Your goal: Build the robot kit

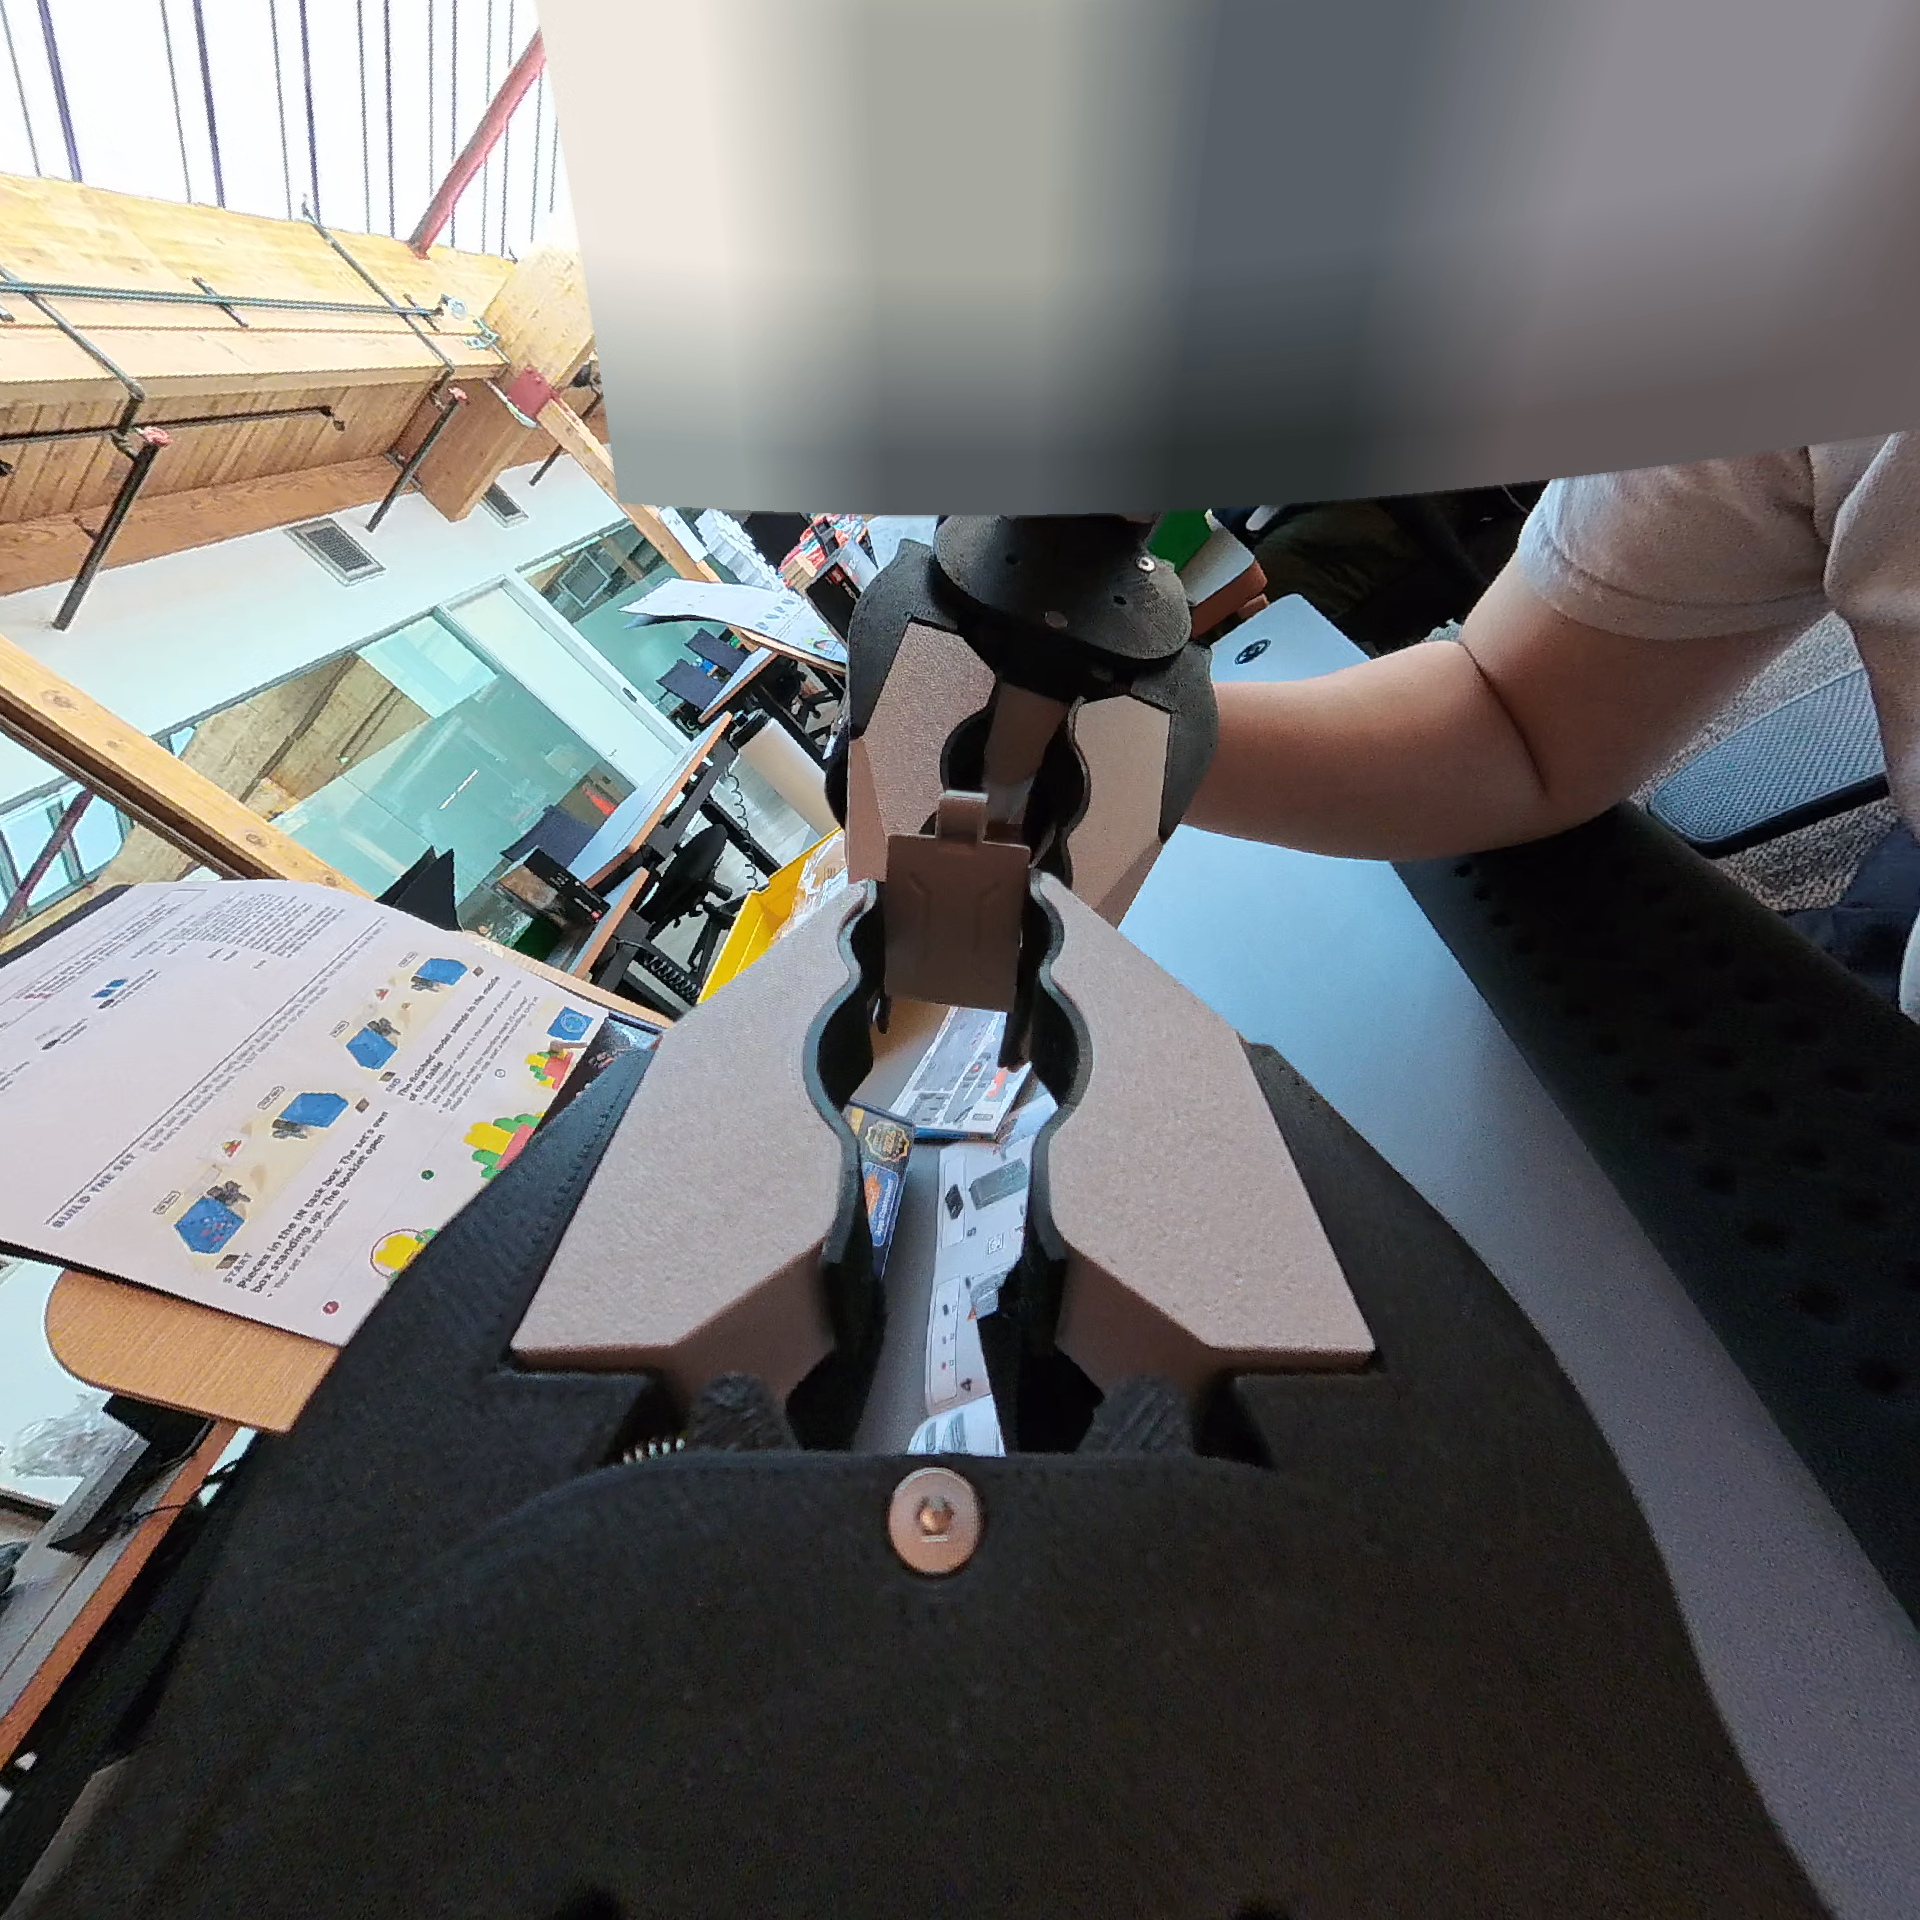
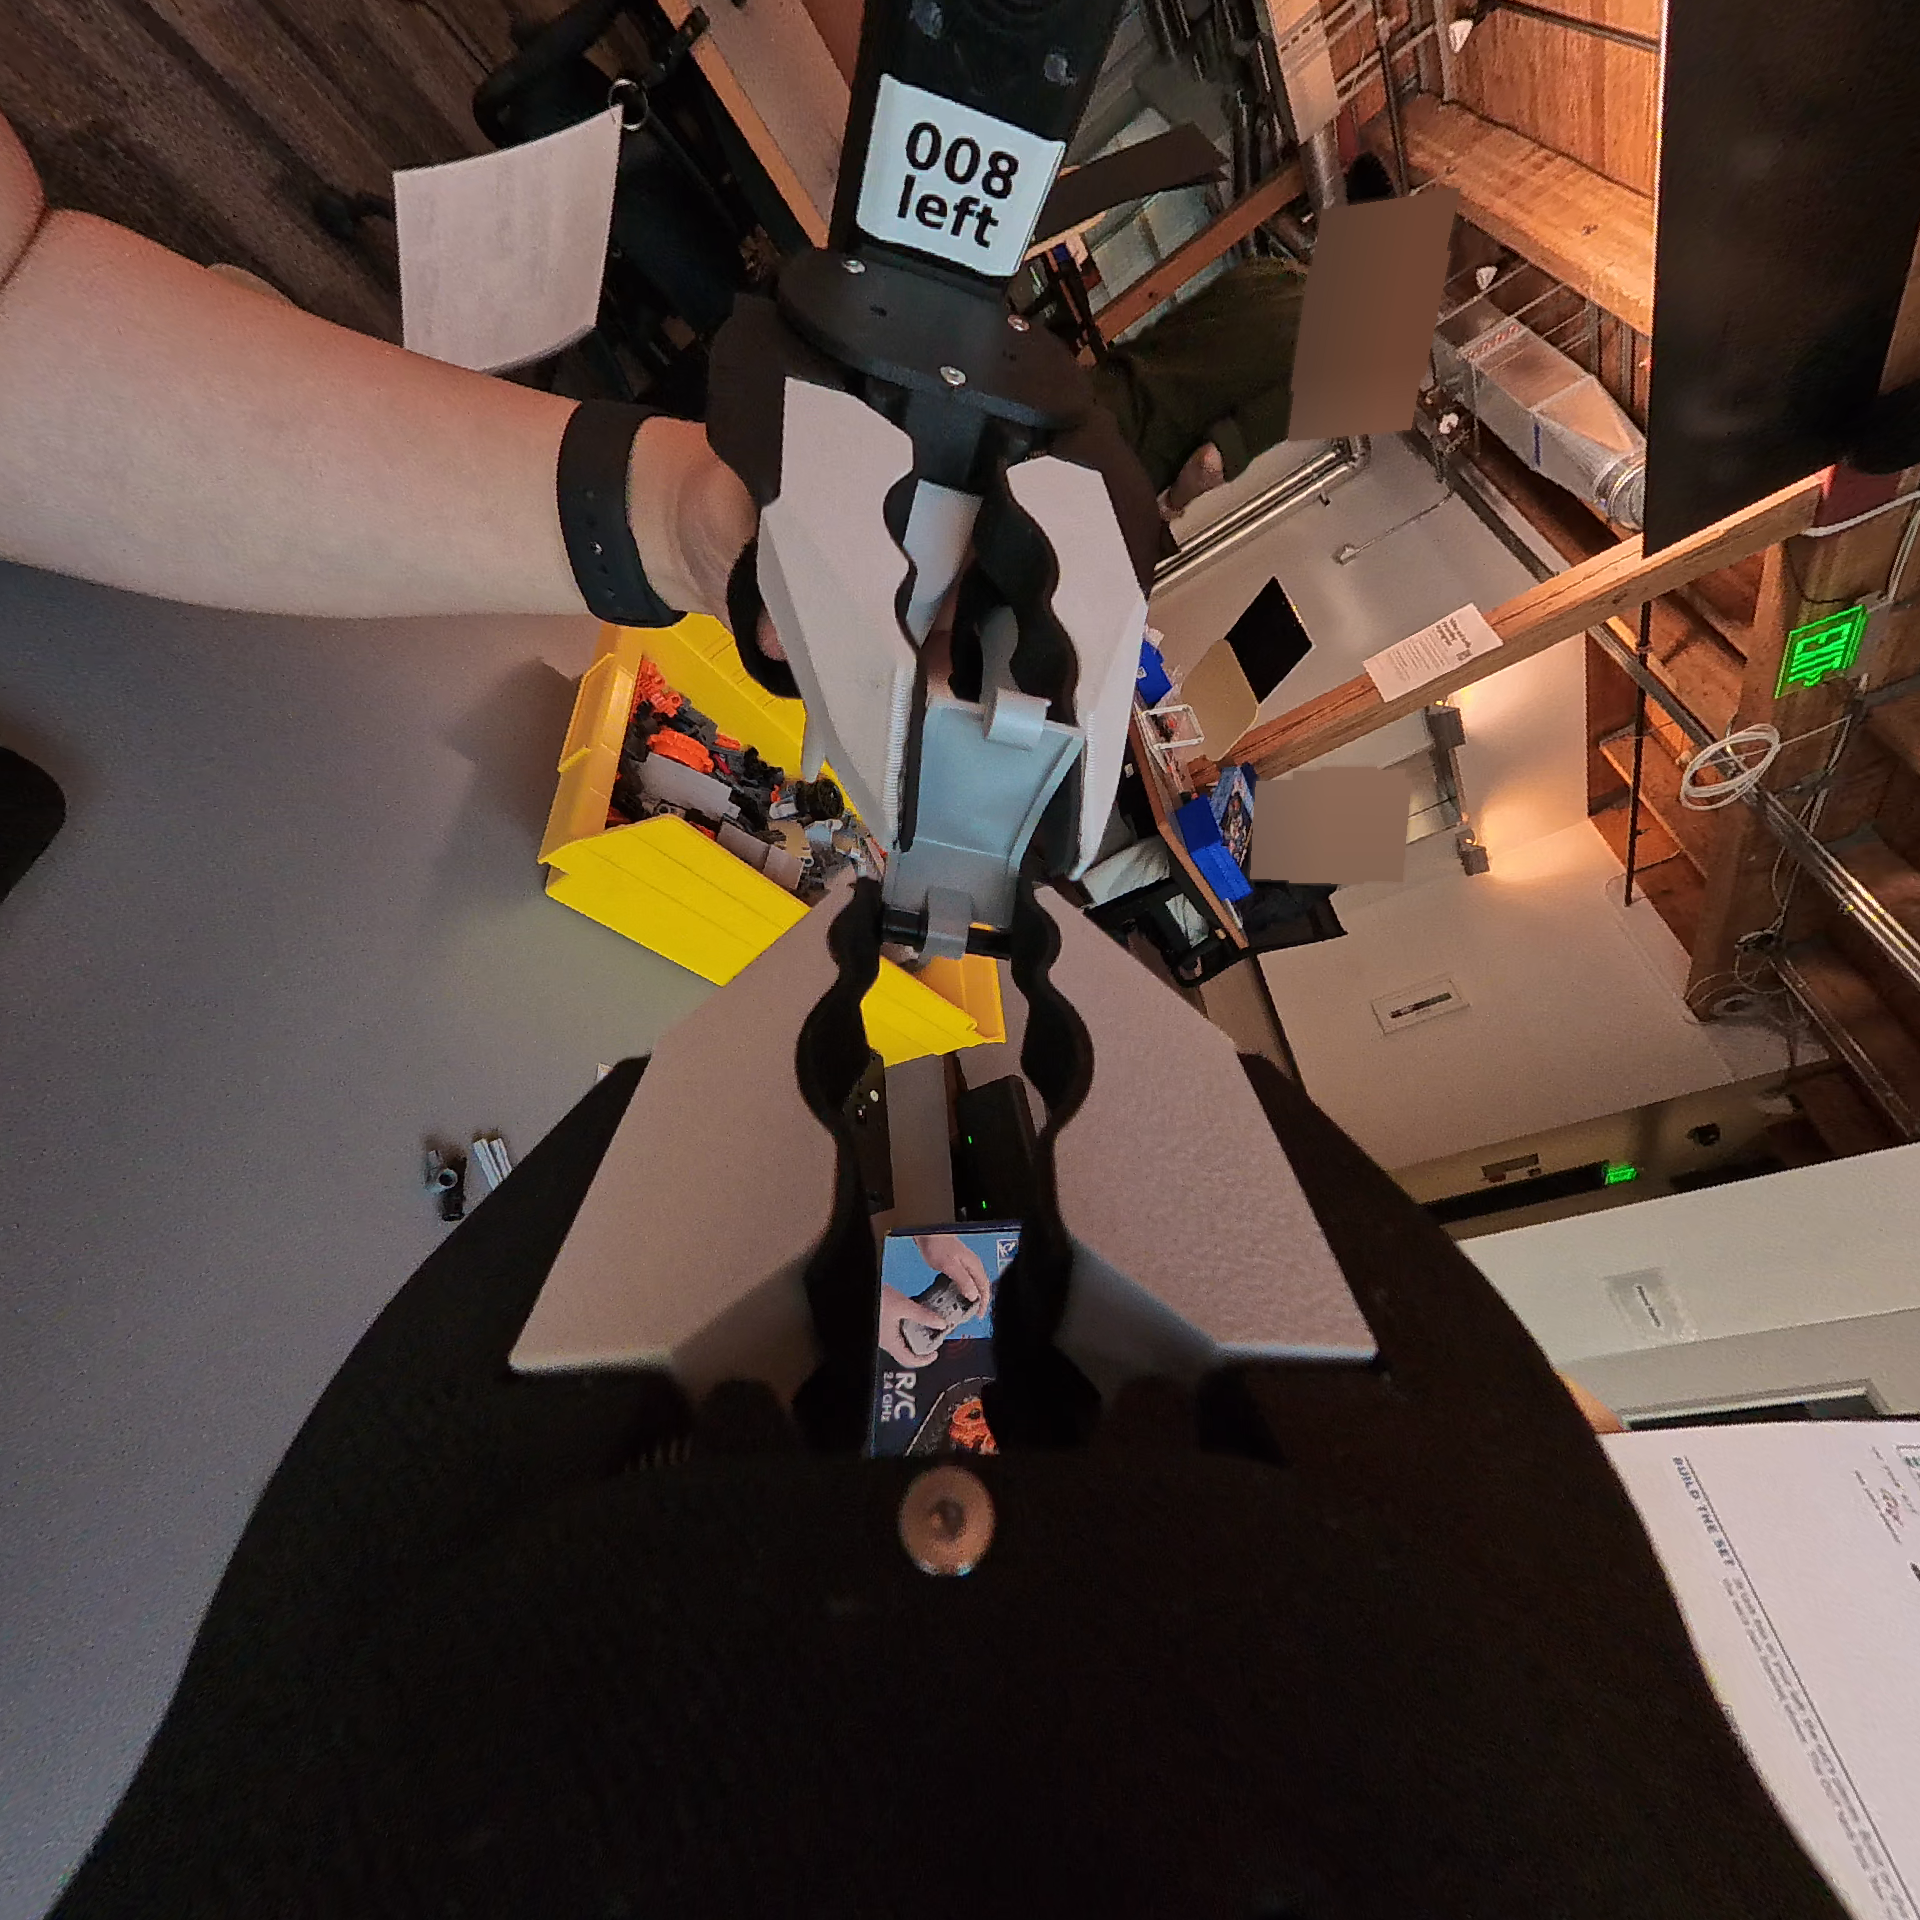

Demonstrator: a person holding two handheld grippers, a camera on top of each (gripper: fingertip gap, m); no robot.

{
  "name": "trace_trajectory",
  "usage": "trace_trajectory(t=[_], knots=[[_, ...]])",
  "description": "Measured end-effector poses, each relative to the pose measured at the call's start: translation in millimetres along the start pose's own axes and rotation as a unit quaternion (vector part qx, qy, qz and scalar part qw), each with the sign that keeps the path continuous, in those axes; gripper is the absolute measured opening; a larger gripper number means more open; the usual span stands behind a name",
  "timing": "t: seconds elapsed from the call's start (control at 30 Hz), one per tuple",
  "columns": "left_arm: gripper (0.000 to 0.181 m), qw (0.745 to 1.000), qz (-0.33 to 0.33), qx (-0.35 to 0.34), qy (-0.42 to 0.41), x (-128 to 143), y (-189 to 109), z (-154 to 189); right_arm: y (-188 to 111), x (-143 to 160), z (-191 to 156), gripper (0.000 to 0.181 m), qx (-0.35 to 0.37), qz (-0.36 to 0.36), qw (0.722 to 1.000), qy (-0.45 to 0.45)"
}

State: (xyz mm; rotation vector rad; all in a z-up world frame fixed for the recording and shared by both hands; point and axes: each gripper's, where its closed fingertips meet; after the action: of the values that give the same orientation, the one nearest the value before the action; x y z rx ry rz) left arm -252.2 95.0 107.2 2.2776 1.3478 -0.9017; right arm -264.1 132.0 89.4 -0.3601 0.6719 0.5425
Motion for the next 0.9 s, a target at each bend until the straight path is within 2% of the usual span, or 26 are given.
trace_trajectory(t=[0.1,0.9], knots=[[0.024,1.000,-0.002,-0.004,0.002,0.2,-1.1,-1.2,1.3,-0.7,0.3,0.025,-0.012,0.004,0.999,0.040],[0.024,1.000,-0.002,0.000,0.005,-0.8,-2.7,0.2,0.4,-4.2,-1.0,0.025,-0.001,0.017,1.000,0.004]])
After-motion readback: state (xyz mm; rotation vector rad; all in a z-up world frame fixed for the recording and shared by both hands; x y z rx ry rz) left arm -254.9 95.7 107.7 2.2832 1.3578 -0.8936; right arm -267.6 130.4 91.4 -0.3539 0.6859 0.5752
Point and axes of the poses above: each gripper's, where its closed fingertips meet, y out along the fingers, x out of its underside, z = x × y across the jaws, and after that the axes turned 9 degrees about y, right-handed
